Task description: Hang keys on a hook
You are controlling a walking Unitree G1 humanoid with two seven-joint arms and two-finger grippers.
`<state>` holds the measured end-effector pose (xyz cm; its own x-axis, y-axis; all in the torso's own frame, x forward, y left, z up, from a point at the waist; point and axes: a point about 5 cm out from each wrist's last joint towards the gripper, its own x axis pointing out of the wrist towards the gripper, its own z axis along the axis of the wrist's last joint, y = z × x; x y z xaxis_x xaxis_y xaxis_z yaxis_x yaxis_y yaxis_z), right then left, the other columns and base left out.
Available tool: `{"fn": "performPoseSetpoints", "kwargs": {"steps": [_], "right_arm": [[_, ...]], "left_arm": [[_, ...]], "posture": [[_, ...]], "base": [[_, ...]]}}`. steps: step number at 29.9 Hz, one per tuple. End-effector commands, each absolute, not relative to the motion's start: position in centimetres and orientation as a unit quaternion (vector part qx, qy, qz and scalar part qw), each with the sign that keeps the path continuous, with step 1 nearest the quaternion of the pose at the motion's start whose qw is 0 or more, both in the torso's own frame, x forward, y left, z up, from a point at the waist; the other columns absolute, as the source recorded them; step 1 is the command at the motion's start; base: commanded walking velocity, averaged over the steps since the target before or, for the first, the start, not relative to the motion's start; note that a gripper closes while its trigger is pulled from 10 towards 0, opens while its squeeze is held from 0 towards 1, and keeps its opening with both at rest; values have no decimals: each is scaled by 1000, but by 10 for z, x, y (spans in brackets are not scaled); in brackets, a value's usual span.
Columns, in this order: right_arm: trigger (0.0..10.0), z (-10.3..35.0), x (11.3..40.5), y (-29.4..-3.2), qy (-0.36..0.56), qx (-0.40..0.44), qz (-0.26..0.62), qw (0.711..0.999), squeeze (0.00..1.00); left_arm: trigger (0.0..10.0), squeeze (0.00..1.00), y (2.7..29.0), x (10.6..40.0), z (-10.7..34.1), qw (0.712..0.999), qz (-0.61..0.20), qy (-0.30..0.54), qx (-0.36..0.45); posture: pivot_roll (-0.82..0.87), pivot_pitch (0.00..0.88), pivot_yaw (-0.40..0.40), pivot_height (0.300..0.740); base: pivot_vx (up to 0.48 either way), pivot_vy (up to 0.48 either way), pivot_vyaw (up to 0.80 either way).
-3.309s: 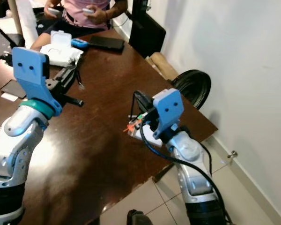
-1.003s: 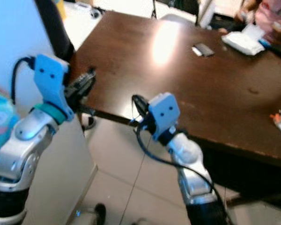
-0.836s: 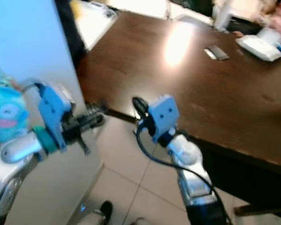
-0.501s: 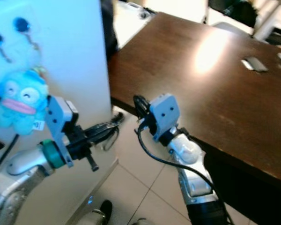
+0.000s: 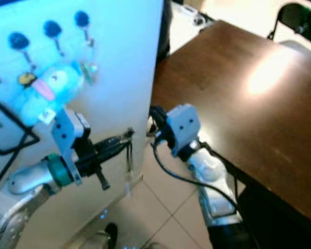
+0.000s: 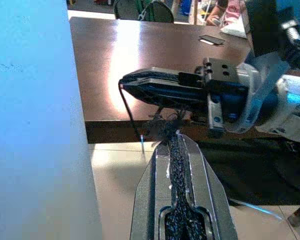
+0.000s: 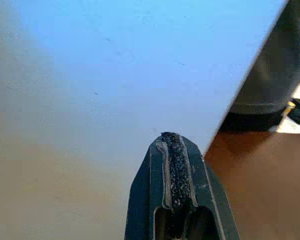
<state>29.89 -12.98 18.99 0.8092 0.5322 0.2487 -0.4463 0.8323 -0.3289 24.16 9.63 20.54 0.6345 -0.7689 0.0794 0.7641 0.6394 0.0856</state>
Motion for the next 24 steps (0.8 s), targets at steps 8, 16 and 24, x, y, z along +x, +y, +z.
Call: {"fn": "performPoseSetpoints", "kwargs": {"steps": [8, 16, 24], "right_arm": [[10000, 186, 297, -132, -162, -132, 262, 942, 0], [10000, 186, 297, -131, -162, -131, 264, 942, 0], [10000, 186, 297, -130, -162, -131, 264, 942, 0]], "left_arm": [[10000, 0, 97, 232, 207, 895, -442, -58, 27], [10000, 0, 96, 232, 209, 896, -439, -65, 32], [10000, 0, 96, 231, 209, 896, -439, -64, 31]], "posture": [[7, 80, 27, 740], [11, 83, 25, 740], [15, 84, 25, 740]], "base": [[0, 0, 513], [-30, 0, 163], [-311, 0, 0]]}}
